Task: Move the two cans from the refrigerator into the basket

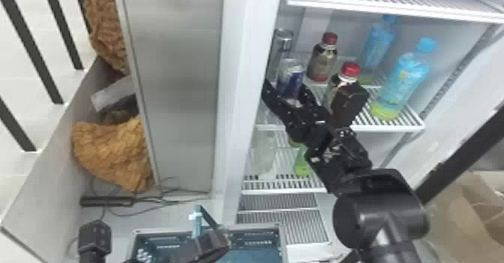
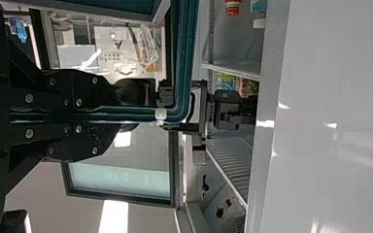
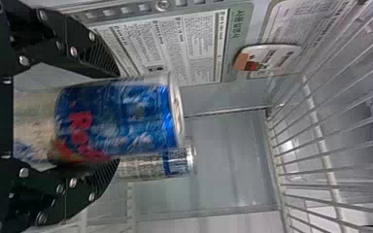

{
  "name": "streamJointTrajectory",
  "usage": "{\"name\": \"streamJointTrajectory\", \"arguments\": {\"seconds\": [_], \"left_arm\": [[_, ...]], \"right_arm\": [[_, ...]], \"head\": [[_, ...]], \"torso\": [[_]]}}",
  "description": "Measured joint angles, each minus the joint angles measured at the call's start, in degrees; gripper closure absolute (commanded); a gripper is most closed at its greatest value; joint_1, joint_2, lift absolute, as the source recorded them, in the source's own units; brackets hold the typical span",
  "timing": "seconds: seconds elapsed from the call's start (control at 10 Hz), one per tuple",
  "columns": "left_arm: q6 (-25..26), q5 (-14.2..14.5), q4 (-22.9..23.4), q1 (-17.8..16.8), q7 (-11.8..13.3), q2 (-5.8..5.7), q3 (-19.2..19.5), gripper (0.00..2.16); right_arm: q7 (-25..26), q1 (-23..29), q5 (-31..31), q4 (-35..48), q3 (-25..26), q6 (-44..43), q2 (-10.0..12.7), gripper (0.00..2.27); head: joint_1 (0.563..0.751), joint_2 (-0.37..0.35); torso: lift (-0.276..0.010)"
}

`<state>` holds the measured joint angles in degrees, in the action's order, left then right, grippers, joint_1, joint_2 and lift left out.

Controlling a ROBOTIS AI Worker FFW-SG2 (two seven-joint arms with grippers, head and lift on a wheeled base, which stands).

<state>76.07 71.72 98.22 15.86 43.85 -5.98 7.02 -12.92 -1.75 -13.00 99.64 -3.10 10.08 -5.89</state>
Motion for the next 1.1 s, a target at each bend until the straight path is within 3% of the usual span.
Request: {"name": "streamJointTrajectory", "arguments": {"seconds": [0.4,1.1], "left_arm": [[0.00,0.02,0.00,0.04,0.00,0.04,-0.01,1.19],[0.00,-0.08,0.00,-0.09,0.00,0.13,-0.06,1.19]], "right_arm": [[0.10,2.53,-0.23,3.46,0.04,0.42,-0.27,1.22],[2.81,18.58,-1.71,31.39,2.87,16.00,-2.09,1.22]], "head": [[0.695,-0.178],[0.695,-0.201]], "torso": [[-0.031],[-0.031]]}}
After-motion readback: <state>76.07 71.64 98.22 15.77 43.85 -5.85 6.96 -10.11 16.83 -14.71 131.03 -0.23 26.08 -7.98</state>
